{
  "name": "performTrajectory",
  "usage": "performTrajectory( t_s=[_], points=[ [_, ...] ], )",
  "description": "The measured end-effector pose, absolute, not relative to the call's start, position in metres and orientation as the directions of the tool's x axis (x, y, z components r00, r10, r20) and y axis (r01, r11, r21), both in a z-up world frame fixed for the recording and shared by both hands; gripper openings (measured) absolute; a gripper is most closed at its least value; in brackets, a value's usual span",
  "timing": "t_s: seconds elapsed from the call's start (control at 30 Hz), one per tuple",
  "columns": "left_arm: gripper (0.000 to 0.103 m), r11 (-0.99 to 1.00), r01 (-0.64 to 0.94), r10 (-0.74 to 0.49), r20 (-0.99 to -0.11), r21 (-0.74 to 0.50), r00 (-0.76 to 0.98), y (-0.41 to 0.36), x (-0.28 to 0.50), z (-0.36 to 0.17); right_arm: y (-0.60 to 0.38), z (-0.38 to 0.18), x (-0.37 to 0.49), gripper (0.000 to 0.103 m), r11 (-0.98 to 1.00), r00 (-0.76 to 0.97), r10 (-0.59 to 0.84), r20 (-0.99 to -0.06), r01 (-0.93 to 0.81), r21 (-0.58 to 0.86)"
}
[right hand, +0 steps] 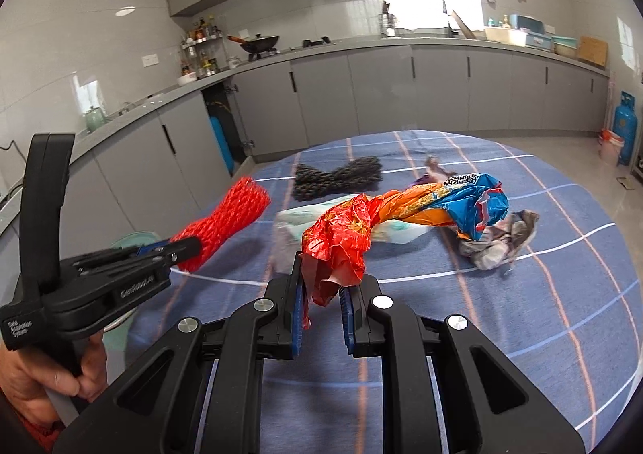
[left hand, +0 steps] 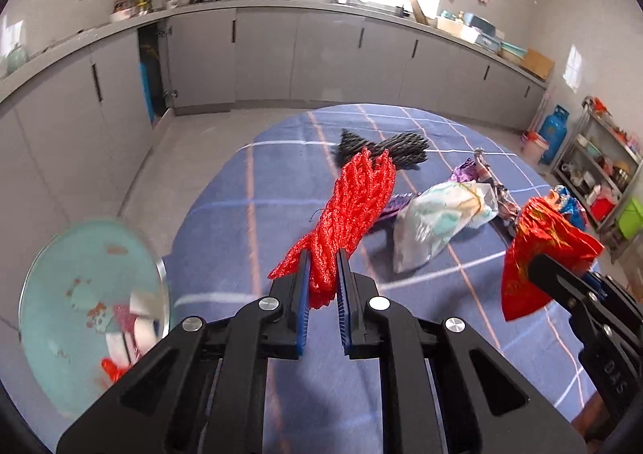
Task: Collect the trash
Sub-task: 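Grasp the orange snack wrapper with the right tool while the left tool grasps the red mesh net, then carry the wrapper and red mesh net over the teal bucket and release both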
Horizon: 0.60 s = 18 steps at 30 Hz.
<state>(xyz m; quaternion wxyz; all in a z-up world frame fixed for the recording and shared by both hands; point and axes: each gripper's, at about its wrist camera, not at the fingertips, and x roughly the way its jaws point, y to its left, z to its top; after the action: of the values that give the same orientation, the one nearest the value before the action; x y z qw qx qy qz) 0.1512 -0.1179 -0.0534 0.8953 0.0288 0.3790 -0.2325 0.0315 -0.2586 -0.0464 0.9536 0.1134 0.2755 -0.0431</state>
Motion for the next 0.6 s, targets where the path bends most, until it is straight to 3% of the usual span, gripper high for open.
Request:
performTrajectory(
  t_s=[0.6],
  points=[
    [0.012, 0.959, 0.275, -0.254, -0.658, -0.074, 0.709, -0.019, 0.111, -0.042, -0.17, -0.027, 0.033, 0.017, 0.99, 0.848, 0.114, -0.518, -0.051, 0.133]
  ],
)
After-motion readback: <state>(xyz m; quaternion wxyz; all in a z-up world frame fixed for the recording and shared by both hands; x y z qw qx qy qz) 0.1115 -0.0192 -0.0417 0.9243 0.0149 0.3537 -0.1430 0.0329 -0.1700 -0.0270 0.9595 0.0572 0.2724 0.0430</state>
